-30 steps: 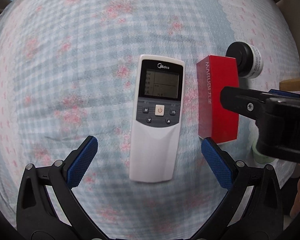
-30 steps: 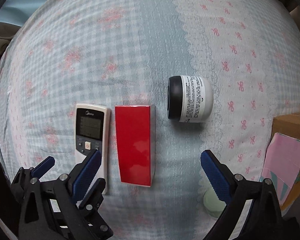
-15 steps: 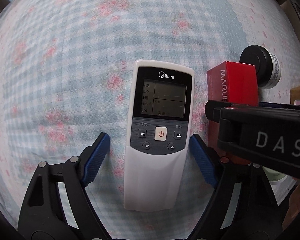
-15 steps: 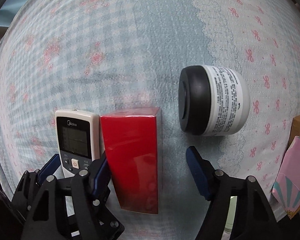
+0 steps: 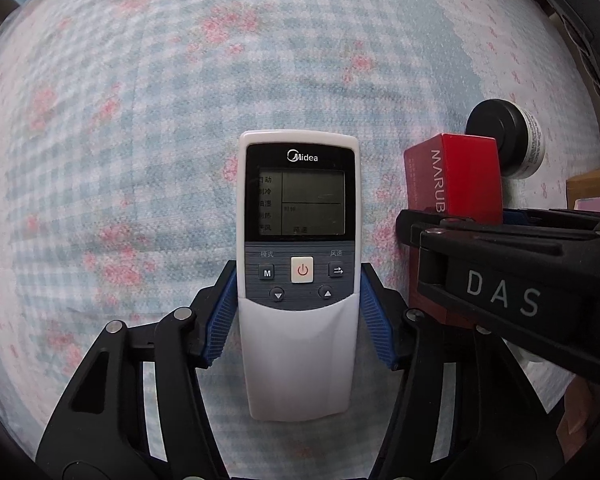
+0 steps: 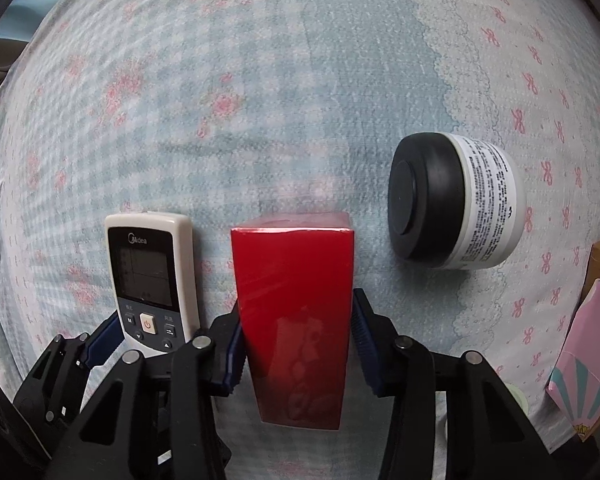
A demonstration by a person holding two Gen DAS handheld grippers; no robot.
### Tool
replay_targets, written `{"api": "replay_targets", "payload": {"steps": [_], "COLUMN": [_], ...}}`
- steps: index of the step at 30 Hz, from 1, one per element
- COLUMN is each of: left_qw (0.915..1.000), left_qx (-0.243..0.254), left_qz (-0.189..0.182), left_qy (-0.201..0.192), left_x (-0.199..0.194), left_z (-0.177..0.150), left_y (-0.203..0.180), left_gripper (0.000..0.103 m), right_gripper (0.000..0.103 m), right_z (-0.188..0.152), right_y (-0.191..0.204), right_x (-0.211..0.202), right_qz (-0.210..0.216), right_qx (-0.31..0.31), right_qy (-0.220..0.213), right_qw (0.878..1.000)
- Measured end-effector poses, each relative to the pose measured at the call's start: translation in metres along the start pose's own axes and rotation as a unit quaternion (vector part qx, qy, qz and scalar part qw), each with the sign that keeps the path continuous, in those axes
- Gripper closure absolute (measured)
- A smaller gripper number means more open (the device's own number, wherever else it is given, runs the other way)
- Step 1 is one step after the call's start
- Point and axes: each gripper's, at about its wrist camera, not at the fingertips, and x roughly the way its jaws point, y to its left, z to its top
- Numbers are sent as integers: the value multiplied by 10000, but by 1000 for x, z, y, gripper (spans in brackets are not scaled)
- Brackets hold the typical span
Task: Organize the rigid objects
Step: 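Grasp the white remote with the left gripper while the right gripper grasps the red box, then carry the remote and red box in both grippers over the cardboard box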
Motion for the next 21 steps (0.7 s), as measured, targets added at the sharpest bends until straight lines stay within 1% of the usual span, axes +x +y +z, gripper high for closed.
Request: {"api": "replay_targets", "payload": {"steps": [3, 7, 12, 13, 15, 21], "left_qw": [10000, 10000, 9998, 9998, 9997, 9989], "left_qx": [-76, -55, -77, -70, -64, -88], "left_qz": [-61, -50, -81, -80, -63, -55], "left_qy": [-18, -58, -158, -178, -243, -453], "left_x": [-6, -16, -30, -33, -40, -65], "left_z": [-4, -12, -26, -29, -34, -54], "left_y": [4, 8, 16, 18, 21, 29], "left_gripper": [49, 49, 49, 49, 49, 49], "right_gripper": [61, 62, 63, 63, 64, 64], "right_z": [-3, -16, -28, -35, -41, -61], "right_y": [9, 11, 10, 11, 7, 11], "right_x": [-6, -12, -24, -24, -33, -52], "right_qz": [1, 108, 166, 207, 290, 276], "right_qx": [-18, 30, -68, -71, -48, -133], "right_qy": [-23, -70, -152, -187, -251, -413], "right_qw": [10000, 9999, 9997, 9996, 9993, 9987]}}
